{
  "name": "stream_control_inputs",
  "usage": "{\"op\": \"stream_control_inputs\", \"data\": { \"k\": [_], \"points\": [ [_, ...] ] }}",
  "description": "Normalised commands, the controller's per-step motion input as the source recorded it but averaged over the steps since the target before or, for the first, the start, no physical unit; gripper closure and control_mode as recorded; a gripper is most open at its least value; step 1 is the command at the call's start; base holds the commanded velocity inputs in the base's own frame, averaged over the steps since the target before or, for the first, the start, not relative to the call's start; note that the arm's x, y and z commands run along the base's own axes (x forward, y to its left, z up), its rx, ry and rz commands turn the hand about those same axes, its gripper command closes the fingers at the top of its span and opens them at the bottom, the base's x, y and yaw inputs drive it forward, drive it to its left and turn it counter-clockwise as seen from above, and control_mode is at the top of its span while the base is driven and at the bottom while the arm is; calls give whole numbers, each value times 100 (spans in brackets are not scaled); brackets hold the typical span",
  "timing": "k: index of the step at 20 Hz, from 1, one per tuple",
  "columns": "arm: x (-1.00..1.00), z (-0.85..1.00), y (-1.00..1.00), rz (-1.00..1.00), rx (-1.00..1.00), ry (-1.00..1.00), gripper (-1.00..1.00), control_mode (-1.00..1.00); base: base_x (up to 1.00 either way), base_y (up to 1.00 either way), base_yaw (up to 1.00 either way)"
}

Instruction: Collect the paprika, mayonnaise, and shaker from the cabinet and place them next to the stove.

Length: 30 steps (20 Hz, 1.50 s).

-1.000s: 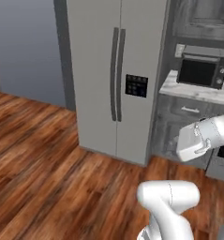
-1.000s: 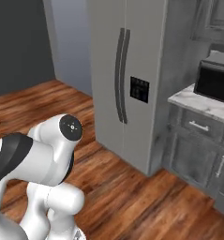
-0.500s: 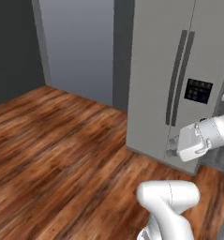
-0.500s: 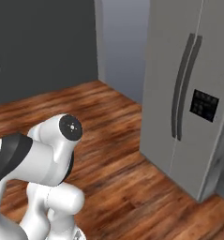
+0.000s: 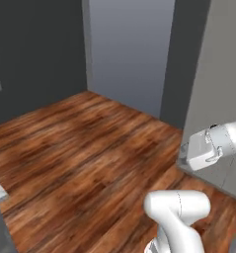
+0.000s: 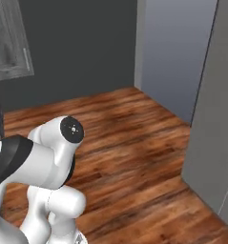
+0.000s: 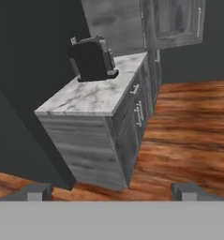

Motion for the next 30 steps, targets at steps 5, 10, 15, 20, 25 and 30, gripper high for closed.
{"op": "stream_control_inputs", "data": {
  "k": [5,10,15,20,25,30],
  "points": [
    [0,0,0,0,0,0,-100,100,95,12,28],
    [0,0,0,0,0,0,-100,100,95,-19,30],
    [0,0,0,0,0,0,-100,100,92,-43,27],
    [0,0,0,0,0,0,-100,100,95,-34,27],
    [0,0,0,0,0,0,-100,100,100,-14,26],
    [0,0,0,0,0,0,-100,100,100,-12,28]
  ]
}}
